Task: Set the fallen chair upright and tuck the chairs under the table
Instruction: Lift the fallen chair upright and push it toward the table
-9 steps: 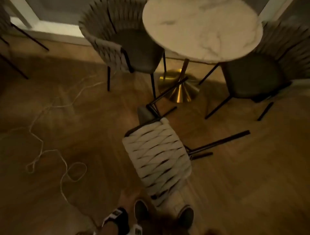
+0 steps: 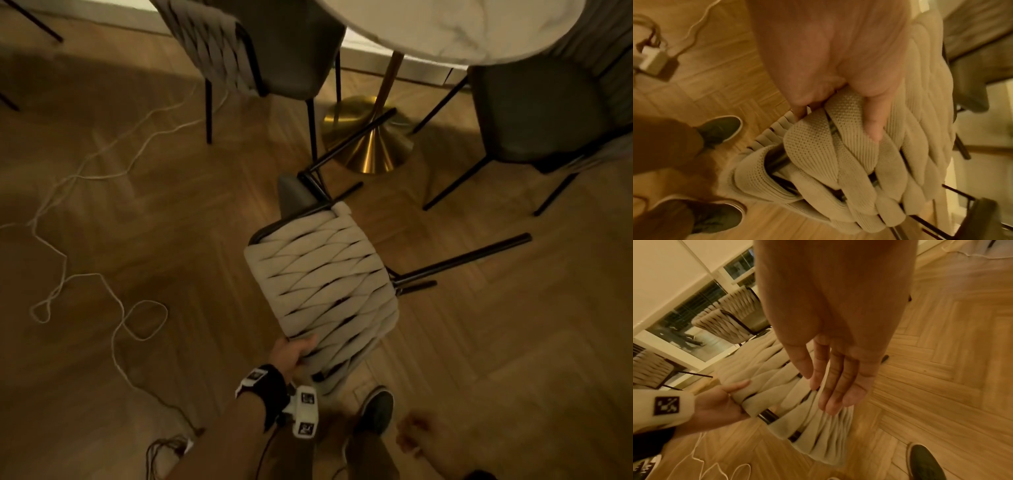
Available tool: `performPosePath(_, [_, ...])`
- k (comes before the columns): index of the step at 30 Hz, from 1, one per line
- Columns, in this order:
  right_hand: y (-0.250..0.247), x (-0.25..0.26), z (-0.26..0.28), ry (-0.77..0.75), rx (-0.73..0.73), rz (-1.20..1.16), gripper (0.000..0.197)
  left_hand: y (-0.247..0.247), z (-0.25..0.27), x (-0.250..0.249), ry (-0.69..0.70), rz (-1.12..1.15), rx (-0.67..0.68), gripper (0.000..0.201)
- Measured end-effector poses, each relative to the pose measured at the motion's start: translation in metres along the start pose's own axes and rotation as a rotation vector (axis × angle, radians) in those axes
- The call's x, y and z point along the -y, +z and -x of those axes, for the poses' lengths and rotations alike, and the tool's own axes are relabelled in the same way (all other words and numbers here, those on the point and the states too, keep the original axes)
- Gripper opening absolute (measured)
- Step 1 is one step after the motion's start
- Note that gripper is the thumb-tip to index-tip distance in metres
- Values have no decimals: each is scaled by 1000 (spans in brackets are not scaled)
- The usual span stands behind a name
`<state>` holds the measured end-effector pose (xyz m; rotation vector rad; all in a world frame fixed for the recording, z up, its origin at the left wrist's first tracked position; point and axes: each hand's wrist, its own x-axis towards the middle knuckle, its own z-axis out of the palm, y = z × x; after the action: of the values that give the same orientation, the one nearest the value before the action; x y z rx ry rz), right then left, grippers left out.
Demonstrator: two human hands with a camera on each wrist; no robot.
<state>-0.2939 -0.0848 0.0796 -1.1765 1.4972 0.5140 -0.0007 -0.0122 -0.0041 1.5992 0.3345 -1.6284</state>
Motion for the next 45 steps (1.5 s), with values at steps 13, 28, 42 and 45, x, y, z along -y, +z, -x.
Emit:
performPosePath(13, [25,119,53,-287,-6,-58,13,-86,104,-42,348,-315,-81,47])
performPosePath(28, [21,189,160,-504,57,-135,16,-51,250,-85,683,-979,-41,44])
performPosePath(42, [-82,131,182,-213,-204,-37,50,136,227,-39,327,-848,493,37])
performPosePath(45, [-103,110,174,-148,-285,104,62,127,208,-23,401,-692,408,20])
